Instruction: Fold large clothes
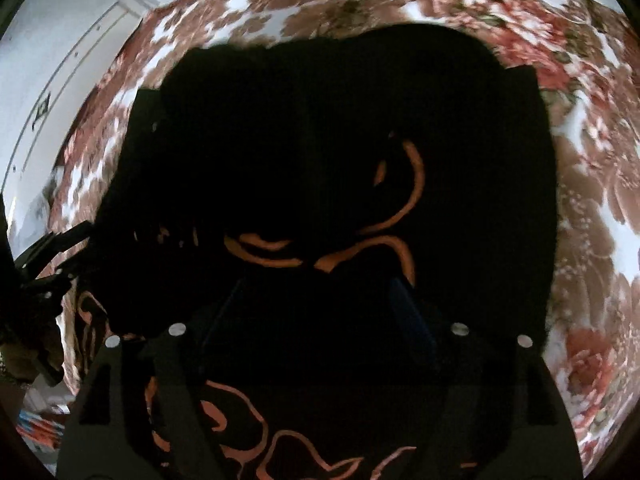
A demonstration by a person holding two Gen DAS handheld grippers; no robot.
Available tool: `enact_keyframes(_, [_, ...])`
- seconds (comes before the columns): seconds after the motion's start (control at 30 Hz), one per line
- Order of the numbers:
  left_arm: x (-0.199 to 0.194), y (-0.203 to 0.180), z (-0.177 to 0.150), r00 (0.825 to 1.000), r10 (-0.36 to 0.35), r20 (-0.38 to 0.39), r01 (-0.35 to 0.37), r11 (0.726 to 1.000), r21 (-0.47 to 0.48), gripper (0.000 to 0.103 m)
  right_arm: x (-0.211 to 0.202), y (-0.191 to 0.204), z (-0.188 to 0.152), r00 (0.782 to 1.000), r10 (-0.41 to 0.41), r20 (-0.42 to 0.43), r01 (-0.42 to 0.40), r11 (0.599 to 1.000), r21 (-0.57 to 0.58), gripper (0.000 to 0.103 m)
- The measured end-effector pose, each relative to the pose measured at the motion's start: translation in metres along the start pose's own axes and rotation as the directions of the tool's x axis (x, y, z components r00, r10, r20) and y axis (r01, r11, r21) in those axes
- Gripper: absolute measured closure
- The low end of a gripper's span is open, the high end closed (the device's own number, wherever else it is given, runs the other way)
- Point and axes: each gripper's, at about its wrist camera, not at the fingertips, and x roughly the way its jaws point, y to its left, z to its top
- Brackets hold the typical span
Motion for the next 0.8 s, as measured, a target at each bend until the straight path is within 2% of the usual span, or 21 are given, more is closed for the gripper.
enact_keyframes(0.1, [-0.005,0.011,0.031,0.999,-0.011,0.052,0.012,1.000,-0.014,0.040,-0.011,-0.001,0.028,0.998,0.010,0.062,-0.010,1.000,0.004,0.022])
enact_keyframes(0.23, [0.021,0.023,0.072,0.990,-0.128,0.058,0.132,0.989,-0.062,0.041,-0.001,0.014,0.068,0.996,0.035,0.085,-0.028,0.996,-0.084,0.022])
enact_keyframes(0.33, [0.054,0.016,0.085,0.978,-0.207,-0.018,0.205,0.976,-0.070,0.045,0.023,0.025,0.083,0.998,0.048,0.047,-0.042,0.992,-0.122,0.022])
enact_keyframes(0.4, [0.073,0.006,0.084,0.977,-0.202,-0.062,0.200,0.979,-0.036,0.053,0.036,0.030,0.084,0.999,0.052,0.015,-0.050,0.991,-0.127,0.023])
enact_keyframes(0.43, [0.080,0.002,0.082,0.976,-0.201,-0.080,0.200,0.980,-0.020,0.072,0.040,0.032,0.083,0.998,0.055,0.008,-0.054,0.990,-0.131,0.029])
enact_keyframes(0.47, [0.087,-0.002,0.079,0.974,-0.204,-0.101,0.204,0.979,-0.015,0.085,0.041,0.034,0.082,0.997,0.079,0.012,-0.077,0.988,-0.135,0.033])
enact_keyframes(0.5, [0.090,-0.003,0.076,0.972,-0.206,-0.114,0.205,0.979,-0.021,0.097,0.042,0.034,0.081,0.995,0.094,0.023,-0.090,0.988,-0.129,0.046])
enact_keyframes(0.53, [0.090,-0.004,0.074,0.971,-0.208,-0.116,0.206,0.978,-0.023,0.098,0.044,0.034,0.080,0.996,0.081,0.022,-0.078,0.989,-0.129,0.066])
enact_keyframes(0.57, [0.087,-0.005,0.073,0.973,-0.208,-0.104,0.207,0.978,-0.018,0.098,0.045,0.036,0.079,0.998,0.069,0.010,-0.067,0.987,-0.144,0.075])
enact_keyframes(0.6, [0.077,-0.008,0.073,0.975,-0.208,-0.073,0.208,0.978,-0.006,0.098,0.042,0.040,0.077,0.998,0.060,0.007,-0.058,0.985,-0.163,0.091])
enact_keyframes(0.7, [0.041,-0.016,0.073,0.971,-0.239,-0.009,0.239,0.971,0.027,0.098,0.014,0.054,0.069,0.996,0.066,0.055,-0.051,0.972,-0.230,0.092])
enact_keyframes(0.8, [0.009,-0.027,0.066,0.966,-0.258,0.013,0.257,0.964,0.066,0.098,-0.022,0.065,0.052,0.992,0.104,0.075,-0.078,0.953,-0.293,0.092])
